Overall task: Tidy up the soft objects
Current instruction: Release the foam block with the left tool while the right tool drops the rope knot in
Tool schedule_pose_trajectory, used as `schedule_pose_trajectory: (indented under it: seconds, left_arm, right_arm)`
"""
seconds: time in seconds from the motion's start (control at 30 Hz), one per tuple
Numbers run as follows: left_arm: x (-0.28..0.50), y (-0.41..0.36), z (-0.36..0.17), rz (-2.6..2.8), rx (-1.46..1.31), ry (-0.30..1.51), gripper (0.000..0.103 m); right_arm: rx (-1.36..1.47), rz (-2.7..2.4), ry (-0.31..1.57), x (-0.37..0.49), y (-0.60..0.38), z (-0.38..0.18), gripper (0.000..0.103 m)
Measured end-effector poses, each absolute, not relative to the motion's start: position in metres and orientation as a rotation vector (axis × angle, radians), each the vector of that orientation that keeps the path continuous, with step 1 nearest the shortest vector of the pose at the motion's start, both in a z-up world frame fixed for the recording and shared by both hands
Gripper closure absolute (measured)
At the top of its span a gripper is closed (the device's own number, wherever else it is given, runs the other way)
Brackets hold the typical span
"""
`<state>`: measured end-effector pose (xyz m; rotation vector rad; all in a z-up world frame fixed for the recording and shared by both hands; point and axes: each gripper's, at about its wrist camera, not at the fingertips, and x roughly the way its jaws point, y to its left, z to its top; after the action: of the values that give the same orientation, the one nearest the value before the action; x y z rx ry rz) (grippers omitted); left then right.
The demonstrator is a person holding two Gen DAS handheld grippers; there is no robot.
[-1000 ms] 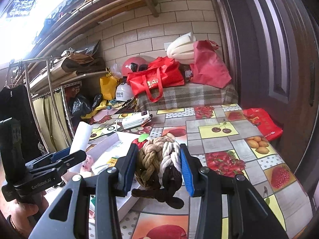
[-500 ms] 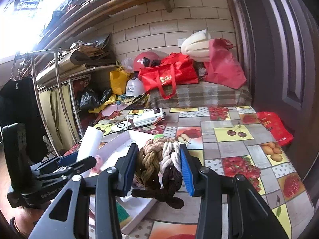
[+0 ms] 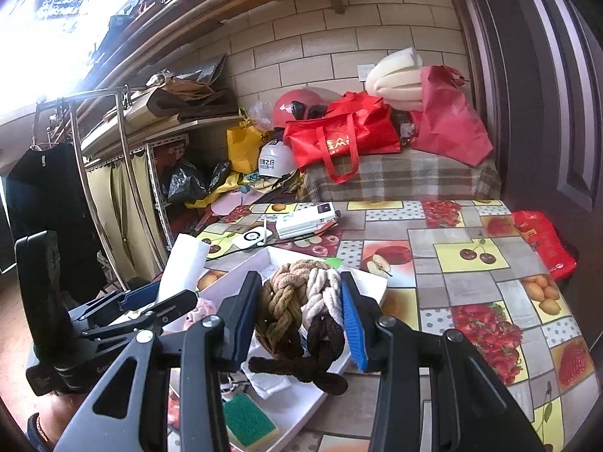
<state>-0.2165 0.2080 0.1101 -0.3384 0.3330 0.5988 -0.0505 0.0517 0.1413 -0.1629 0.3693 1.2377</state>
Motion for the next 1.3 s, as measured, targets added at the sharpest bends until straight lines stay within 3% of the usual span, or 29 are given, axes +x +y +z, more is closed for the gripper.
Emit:
schedule_pose_trajectory:
  seconds: [0.4,0.83,0.87,0.9,0.93,0.97,1.03,1.07,1.3]
  left_arm:
    - [-0.195,0.246,0.127,0.605,-0.350,0.384,0.050]
    - [-0.162,0.277,0.081,0.656,-0.411,0.552,0.049]
    - [-0.161,0.276,0.080,0.657,-0.407,0.553,0.049]
    - [-0.160,0.274,0.079,0.662,-0.394,0.558,0.042]
    - [-0.158,0.272,0.079,0.665,-0.378,0.558,0.022]
    - [-0.158,0.271,0.079,0.667,-0.364,0.555,0.016]
    - [-0.158,0.268,0.079,0.701,-0.342,0.549,0.000]
    - [-0.159,0.269,0.079,0.721,-0.343,0.538,0.000]
    - [-0.181,0.271,0.082,0.841,-0.358,0.474,0.000]
  right_arm:
    - [-0.155,1.263,0.453,-0.047,0.090,0.142,0.061]
    - [-0.070,1.221,0.792,-0.005,0.145,0.070,0.059]
    - [-0.047,1.220,0.801,-0.003,0.144,0.066,0.053]
    - [-0.032,1.226,0.804,-0.002,0.143,0.064,0.043]
    - [-0.020,1.235,0.808,-0.001,0.141,0.061,0.019]
    - [-0.013,1.235,0.805,0.000,0.140,0.062,0.012]
    - [-0.007,1.220,0.775,0.000,0.137,0.064,0.004]
    - [-0.016,1.206,0.754,-0.001,0.136,0.066,0.000]
    - [-0.097,1.150,0.589,-0.017,0.124,0.078,0.000]
